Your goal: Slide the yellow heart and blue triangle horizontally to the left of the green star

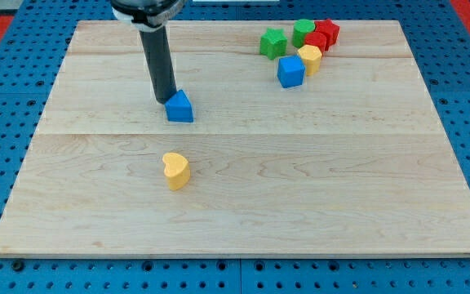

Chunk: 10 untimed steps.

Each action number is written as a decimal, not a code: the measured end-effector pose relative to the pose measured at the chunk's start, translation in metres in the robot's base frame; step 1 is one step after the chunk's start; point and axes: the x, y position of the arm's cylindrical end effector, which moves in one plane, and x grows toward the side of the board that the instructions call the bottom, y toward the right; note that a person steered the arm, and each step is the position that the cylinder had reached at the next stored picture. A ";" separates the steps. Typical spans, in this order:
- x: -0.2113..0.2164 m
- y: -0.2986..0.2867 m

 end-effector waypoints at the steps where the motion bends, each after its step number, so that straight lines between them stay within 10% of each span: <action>1: 0.001 0.001; 6: 0.041 0.105; 10: 0.087 0.046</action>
